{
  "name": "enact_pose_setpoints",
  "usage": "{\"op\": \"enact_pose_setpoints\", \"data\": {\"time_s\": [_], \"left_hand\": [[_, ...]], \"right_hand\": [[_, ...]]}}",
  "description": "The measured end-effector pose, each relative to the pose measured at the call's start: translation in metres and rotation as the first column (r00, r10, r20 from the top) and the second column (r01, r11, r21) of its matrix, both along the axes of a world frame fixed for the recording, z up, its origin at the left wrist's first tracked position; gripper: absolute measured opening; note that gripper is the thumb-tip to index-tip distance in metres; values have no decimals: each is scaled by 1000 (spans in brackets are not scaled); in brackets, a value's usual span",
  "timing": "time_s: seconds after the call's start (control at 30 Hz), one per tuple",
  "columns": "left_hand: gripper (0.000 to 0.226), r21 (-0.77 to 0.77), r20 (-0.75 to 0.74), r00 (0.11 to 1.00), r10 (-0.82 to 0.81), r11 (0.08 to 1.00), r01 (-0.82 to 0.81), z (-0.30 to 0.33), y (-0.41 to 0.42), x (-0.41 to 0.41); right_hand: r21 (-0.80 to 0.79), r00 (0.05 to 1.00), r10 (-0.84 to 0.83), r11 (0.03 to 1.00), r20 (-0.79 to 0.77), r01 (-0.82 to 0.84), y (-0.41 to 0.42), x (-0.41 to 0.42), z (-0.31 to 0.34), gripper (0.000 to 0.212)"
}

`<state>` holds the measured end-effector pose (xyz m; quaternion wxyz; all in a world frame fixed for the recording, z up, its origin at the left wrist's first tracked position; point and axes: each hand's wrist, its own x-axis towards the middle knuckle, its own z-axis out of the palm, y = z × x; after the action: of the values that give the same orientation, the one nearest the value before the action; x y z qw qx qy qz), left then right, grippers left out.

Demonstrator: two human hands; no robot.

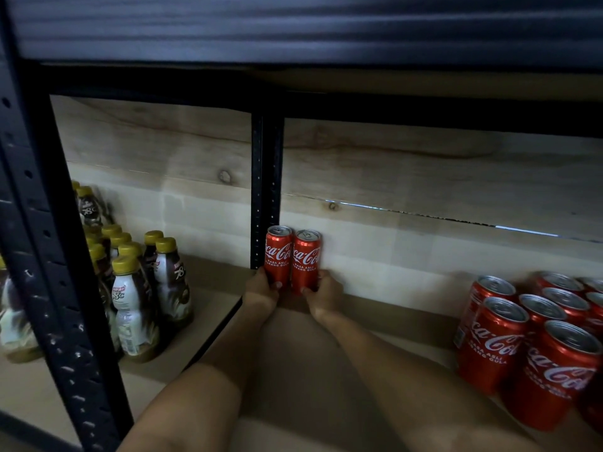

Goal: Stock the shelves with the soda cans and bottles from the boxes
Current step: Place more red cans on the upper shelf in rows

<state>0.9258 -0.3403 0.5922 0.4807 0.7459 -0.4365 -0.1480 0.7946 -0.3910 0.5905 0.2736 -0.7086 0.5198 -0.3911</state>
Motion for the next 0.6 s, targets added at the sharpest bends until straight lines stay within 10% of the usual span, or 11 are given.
{"op": "enact_pose_setpoints", "data": {"time_s": [0.6], "left_hand": [[57, -68, 60, 991, 116, 991, -112, -4, 37, -17]], "right_hand": [[-22, 993, 58, 998, -104, -61, 29, -57, -13, 15]]}}
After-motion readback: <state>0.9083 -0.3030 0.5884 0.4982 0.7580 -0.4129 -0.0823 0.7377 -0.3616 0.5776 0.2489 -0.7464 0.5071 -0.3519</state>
